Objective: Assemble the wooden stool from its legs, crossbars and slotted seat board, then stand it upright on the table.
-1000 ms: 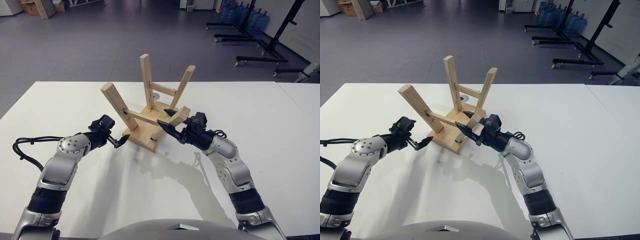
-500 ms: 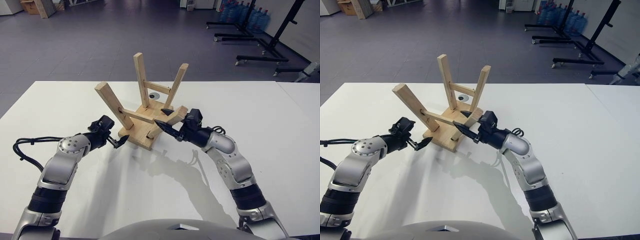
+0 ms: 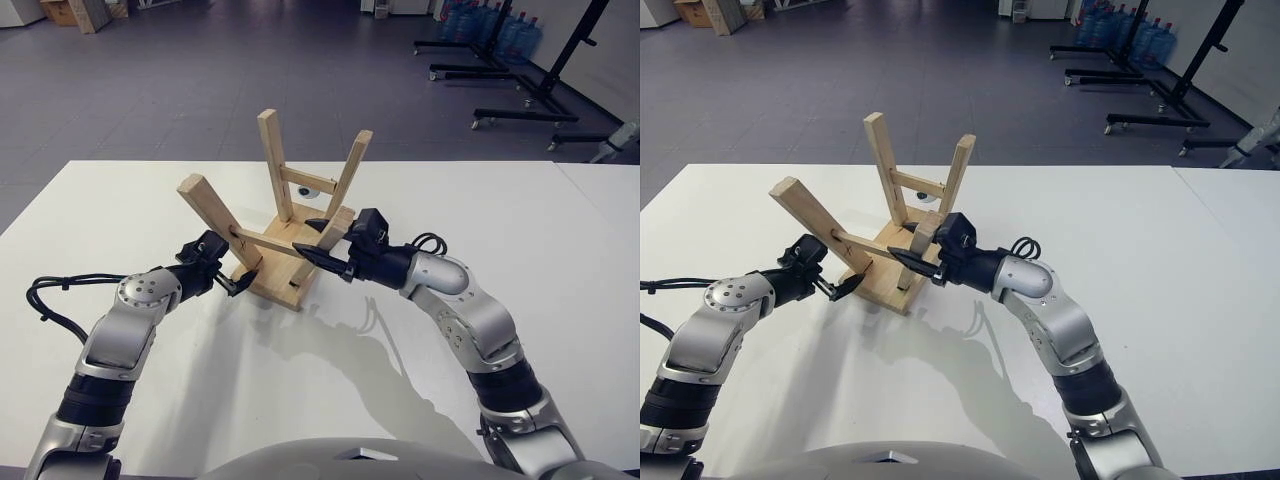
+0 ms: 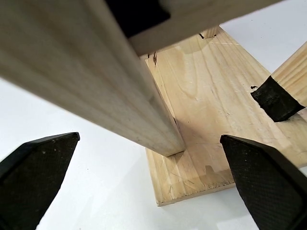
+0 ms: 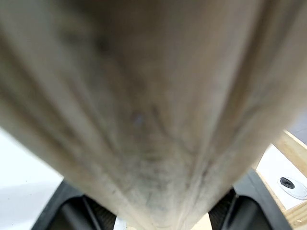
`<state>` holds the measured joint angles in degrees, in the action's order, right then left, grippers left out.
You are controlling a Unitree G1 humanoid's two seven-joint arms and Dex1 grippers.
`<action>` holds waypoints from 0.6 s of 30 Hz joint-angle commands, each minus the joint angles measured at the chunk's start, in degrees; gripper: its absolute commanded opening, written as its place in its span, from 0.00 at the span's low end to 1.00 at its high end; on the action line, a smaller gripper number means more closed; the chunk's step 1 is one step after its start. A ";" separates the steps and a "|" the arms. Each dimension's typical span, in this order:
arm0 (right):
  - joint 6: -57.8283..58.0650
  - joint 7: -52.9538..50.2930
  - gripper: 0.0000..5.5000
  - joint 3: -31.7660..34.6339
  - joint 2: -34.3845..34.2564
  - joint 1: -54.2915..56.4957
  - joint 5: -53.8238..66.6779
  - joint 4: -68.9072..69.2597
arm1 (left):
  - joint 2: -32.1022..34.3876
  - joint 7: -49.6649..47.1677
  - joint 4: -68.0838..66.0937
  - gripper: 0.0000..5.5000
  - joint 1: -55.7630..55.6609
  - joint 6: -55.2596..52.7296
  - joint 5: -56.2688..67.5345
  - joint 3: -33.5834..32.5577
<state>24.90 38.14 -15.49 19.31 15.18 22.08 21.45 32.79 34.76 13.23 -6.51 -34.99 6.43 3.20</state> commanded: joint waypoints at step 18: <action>10.73 -0.35 0.37 -2.56 2.17 1.86 -0.06 0.09 | -0.63 -0.89 0.08 0.98 -0.48 -0.18 -0.02 0.65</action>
<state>30.72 36.98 -16.55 19.49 18.10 22.31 23.00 32.30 34.13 13.25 -6.51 -34.89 6.44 3.60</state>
